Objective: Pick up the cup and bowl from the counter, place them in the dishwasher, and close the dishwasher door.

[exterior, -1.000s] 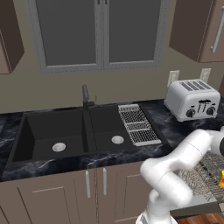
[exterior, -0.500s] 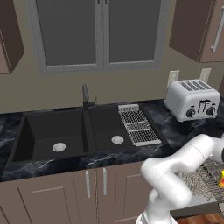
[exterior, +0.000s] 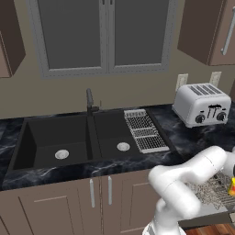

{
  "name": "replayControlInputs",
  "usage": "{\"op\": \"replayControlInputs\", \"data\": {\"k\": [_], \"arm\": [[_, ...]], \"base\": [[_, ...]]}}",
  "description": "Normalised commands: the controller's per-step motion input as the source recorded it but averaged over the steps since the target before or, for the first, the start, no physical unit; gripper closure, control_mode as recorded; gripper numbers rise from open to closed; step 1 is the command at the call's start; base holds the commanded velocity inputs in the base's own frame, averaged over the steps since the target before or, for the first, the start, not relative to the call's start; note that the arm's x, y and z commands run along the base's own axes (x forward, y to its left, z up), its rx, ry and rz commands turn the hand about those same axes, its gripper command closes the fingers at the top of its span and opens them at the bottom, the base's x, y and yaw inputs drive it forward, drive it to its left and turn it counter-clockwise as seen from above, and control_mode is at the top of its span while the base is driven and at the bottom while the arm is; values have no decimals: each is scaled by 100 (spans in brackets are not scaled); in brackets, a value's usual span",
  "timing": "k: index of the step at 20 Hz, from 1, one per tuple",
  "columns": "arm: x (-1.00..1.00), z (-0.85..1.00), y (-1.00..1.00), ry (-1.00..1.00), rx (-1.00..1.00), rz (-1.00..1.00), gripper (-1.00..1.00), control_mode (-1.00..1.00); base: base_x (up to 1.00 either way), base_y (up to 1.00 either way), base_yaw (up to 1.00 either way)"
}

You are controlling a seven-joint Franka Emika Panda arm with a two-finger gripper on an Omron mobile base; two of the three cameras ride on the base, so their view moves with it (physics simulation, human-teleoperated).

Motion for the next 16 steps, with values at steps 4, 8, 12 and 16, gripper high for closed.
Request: {"op": "replayControlInputs", "data": {"k": [4, 8, 12, 16], "arm": [[0, -22, -12, 0, 0, 0, 100, -100], [0, -28, -11, 0, 0, 0, 100, -100], [0, -36, -3, 0, 0, 0, -100, -100], [0, -30, -4, 0, 0, 0, -100, -100]], "base": [[0, 0, 0], [0, 0, 0], [0, 0, 0], [0, 0, 0]]}}
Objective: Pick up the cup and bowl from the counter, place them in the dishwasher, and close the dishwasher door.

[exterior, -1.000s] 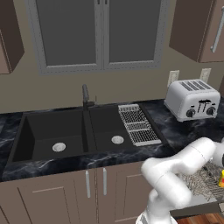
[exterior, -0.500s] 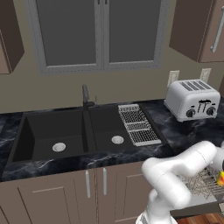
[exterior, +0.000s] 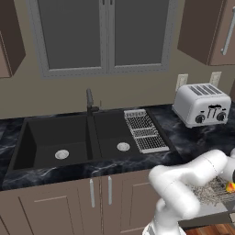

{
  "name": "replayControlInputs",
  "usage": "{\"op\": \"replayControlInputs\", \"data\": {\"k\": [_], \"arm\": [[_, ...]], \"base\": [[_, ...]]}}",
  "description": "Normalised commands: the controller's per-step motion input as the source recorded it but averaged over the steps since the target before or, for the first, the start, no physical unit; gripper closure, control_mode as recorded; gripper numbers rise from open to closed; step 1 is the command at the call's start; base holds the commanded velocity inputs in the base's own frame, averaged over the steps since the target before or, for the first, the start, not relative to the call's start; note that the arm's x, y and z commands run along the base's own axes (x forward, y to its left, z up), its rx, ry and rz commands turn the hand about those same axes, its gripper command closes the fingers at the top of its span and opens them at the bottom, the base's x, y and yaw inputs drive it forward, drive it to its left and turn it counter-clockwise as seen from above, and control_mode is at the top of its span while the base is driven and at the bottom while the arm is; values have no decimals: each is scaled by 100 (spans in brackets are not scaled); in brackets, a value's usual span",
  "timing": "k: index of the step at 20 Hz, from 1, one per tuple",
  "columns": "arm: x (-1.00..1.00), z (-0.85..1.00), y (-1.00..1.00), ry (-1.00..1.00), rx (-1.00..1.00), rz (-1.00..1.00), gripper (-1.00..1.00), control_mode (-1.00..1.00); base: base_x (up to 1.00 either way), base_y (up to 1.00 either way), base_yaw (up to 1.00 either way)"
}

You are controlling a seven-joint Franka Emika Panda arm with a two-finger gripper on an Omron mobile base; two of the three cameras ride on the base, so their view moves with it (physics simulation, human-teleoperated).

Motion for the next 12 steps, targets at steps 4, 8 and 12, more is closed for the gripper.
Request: {"op": "replayControlInputs", "data": {"k": [4, 8, 12], "arm": [[-2, -6, -8, -3, 0, 0, -100, -100], [-33, 22, -1, -11, 1, 0, -100, -100], [-49, 34, 0, -14, 1, 0, -100, -100]], "base": [[0, 0, 0], [0, 0, 0], [0, 0, 0]]}}
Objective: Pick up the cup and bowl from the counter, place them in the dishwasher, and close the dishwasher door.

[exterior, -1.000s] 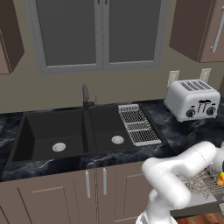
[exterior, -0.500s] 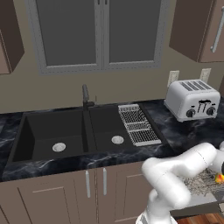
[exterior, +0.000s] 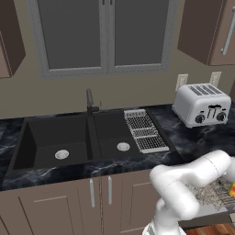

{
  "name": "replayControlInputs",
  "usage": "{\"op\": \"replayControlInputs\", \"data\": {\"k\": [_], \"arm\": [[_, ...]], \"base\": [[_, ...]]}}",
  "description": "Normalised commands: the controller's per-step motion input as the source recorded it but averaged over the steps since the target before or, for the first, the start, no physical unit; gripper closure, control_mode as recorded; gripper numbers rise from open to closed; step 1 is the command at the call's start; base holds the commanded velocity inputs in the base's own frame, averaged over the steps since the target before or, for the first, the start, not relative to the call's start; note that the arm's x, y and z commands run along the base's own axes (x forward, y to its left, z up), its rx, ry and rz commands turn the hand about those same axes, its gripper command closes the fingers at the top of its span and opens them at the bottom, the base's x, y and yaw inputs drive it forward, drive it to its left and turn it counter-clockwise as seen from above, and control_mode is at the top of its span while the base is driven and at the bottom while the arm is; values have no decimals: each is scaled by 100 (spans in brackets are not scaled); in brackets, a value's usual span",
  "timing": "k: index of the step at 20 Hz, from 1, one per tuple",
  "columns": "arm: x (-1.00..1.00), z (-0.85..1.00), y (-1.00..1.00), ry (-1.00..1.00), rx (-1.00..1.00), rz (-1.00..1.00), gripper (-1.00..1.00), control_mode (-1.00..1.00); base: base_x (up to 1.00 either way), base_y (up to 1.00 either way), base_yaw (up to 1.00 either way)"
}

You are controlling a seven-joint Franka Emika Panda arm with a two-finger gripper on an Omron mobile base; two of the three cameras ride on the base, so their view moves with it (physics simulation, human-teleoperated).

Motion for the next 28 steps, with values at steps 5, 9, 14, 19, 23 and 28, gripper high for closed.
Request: {"op": "replayControlInputs", "data": {"k": [5, 9, 14, 19, 23, 28], "arm": [[-45, 29, 0, -12, 0, 0, -100, -100], [-7, 26, 16, -6, -1, 0, -100, -100], [0, 22, 30, -3, -3, 1, -100, -100], [0, 19, 46, 0, -7, 0, -100, -100], [0, 6, 49, 0, -15, 0, -100, -100], [0, 7, 35, 0, -19, 0, -100, -100]], "base": [[0, 0, 0], [0, 0, 0], [0, 0, 0], [0, 0, 0], [0, 0, 0], [0, 0, 0]]}}
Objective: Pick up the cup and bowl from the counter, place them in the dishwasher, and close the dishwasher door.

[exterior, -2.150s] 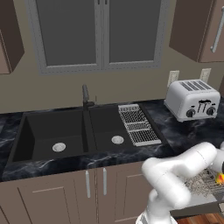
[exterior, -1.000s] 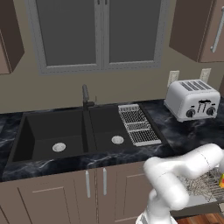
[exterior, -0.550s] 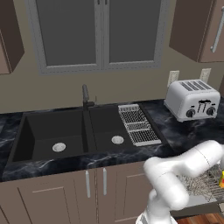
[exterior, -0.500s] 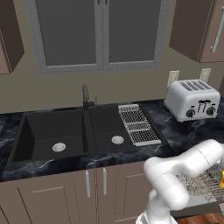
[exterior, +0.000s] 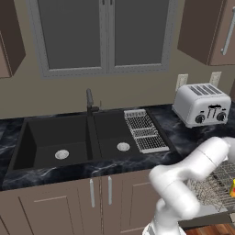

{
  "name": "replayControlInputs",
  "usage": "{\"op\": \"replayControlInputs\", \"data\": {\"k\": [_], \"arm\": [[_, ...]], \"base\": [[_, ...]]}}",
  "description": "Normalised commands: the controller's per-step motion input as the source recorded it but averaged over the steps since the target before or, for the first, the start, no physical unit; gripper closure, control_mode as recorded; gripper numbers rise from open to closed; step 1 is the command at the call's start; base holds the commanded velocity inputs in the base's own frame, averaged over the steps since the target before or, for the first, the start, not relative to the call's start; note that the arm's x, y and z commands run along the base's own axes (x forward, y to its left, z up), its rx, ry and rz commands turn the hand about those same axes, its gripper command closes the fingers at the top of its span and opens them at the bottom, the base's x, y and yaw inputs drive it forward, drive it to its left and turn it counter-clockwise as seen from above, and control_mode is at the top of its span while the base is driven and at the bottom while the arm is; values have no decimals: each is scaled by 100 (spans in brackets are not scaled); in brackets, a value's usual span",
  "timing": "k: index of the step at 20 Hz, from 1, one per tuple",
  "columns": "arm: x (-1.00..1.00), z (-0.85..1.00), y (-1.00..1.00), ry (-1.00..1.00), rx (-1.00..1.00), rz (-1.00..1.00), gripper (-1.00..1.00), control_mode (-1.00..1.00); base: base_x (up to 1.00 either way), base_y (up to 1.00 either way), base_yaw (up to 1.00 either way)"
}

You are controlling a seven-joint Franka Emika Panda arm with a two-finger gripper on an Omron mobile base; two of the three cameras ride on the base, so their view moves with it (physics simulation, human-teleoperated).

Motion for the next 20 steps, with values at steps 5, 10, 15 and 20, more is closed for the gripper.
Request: {"op": "replayControlInputs", "data": {"k": [5, 10, 15, 20], "arm": [[0, 36, 8, 0, -15, 0, -100, -100], [0, 34, 11, 0, -7, 0, -100, -100], [0, 21, 2, 0, -1, 0, -100, -100], [0, 25, 0, 0, 0, 0, -100, -100]], "base": [[0, 0, 0], [0, 0, 0], [0, 0, 0], [0, 0, 0]]}}
